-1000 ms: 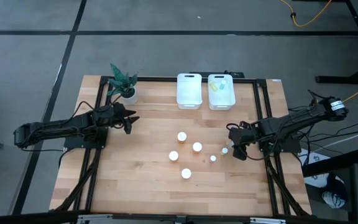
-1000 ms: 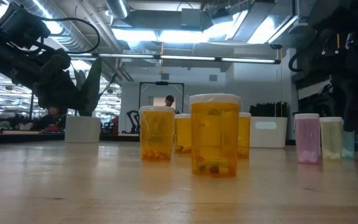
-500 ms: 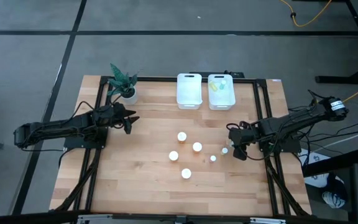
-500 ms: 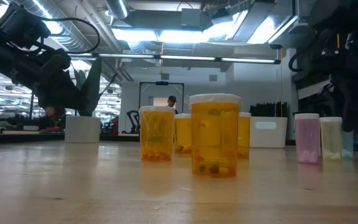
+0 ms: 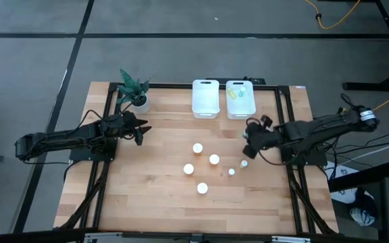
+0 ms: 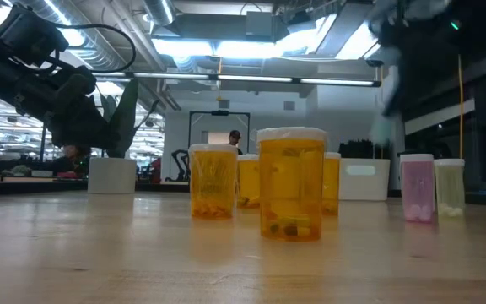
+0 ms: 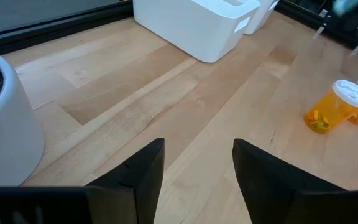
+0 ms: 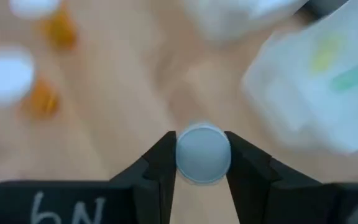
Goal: Pick and place medicine bottles into bin by pill shape (circle, oval)
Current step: Put the small blue pill bottle into the right white bin, then put the small yellow pill bottle into the right white bin
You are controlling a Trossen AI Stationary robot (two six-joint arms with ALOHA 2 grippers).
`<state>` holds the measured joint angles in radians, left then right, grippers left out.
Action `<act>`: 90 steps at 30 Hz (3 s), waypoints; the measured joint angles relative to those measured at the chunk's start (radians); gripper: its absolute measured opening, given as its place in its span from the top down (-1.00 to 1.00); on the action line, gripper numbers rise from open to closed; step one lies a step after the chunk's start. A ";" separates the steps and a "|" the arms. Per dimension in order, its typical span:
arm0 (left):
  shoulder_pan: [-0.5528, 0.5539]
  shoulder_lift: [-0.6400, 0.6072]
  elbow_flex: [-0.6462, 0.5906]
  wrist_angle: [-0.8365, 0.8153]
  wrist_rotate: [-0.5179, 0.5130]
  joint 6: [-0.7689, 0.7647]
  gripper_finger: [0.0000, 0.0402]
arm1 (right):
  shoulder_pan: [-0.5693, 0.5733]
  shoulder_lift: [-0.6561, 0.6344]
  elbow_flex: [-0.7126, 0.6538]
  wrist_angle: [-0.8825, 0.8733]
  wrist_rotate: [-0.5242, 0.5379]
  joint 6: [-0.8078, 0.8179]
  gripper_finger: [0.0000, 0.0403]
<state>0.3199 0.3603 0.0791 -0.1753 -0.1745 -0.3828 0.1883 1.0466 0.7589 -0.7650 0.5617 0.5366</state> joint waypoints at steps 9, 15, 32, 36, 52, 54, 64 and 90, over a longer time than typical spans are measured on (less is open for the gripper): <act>0.000 0.000 0.000 0.000 0.000 0.000 0.09 | -0.180 0.000 0.168 -0.015 0.163 -0.173 0.43; 0.000 0.000 0.000 0.000 0.000 0.000 0.09 | -0.367 0.000 0.170 -0.009 0.132 -0.246 0.43; 0.000 0.000 0.000 0.000 0.000 0.000 0.09 | -0.774 0.192 0.169 0.151 -0.234 -0.365 0.42; 0.000 0.000 0.000 0.000 0.000 0.000 0.09 | -0.836 0.299 0.169 0.186 -0.290 -0.400 0.42; 0.000 0.000 0.000 0.000 0.000 -0.003 0.09 | -0.923 0.477 0.169 0.286 -0.373 -0.437 0.33; 0.000 0.000 0.000 0.000 0.000 -0.003 0.09 | -0.923 0.477 0.169 0.289 -0.373 -0.437 0.28; 0.000 0.000 0.000 0.000 0.000 -0.003 0.09 | -0.923 0.477 0.175 0.275 -0.372 -0.437 0.08; 0.000 0.000 0.000 0.000 0.000 0.000 0.09 | -0.350 0.036 0.314 -0.292 -0.408 -0.004 0.07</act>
<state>0.3202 0.3607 0.0791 -0.1753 -0.1745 -0.3824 -0.1616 1.0829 1.0725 -1.0569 0.1536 0.5330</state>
